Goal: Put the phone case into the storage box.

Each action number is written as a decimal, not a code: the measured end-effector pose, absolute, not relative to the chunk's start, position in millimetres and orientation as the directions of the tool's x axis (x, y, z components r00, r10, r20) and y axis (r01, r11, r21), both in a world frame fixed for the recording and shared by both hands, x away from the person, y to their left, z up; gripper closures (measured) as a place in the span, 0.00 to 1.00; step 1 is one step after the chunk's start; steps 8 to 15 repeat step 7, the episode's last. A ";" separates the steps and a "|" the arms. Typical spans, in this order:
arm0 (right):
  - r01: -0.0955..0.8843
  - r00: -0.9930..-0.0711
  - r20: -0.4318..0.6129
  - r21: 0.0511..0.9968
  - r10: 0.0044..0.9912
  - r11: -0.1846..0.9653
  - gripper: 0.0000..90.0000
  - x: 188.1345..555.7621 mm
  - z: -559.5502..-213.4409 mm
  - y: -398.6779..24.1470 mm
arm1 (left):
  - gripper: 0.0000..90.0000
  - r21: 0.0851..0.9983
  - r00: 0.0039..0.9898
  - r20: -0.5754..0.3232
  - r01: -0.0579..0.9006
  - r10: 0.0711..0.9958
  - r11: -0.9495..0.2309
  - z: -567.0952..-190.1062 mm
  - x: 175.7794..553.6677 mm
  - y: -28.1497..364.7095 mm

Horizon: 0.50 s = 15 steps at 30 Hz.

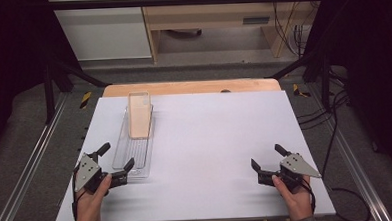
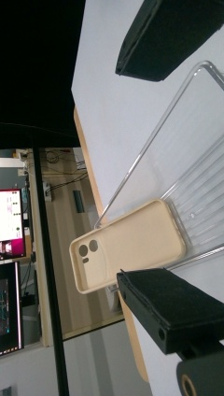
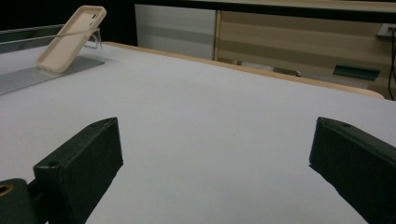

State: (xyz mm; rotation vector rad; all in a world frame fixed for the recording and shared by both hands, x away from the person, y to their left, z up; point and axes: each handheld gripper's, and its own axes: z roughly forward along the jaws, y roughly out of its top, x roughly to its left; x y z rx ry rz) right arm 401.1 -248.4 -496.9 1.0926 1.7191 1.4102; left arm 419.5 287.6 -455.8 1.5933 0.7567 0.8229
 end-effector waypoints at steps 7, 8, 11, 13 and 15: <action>0.184 -0.407 0.004 0.980 0.914 0.078 0.03 403.1 -497.7 -248.7 | 0.03 0.986 0.544 0.113 0.039 0.831 -0.159 -461.4 421.5 288.8; 0.184 -0.407 0.004 0.980 0.914 0.078 0.03 403.1 -497.7 -248.7 | 0.03 0.986 0.544 0.113 0.039 0.831 -0.159 -461.4 421.5 288.8; 0.184 -0.407 0.004 0.980 0.914 0.078 0.03 403.1 -497.7 -248.7 | 0.03 0.986 0.544 0.113 0.039 0.831 -0.159 -461.4 421.5 288.8; 0.184 -0.407 0.004 0.980 0.914 0.078 0.03 403.1 -497.7 -248.7 | 0.03 0.986 0.544 0.113 0.039 0.831 -0.159 -461.4 421.5 288.8; 0.184 -0.407 0.004 0.980 0.914 0.078 0.03 403.1 -497.7 -248.7 | 0.03 0.986 0.544 0.113 0.039 0.831 -0.159 -461.4 421.5 288.8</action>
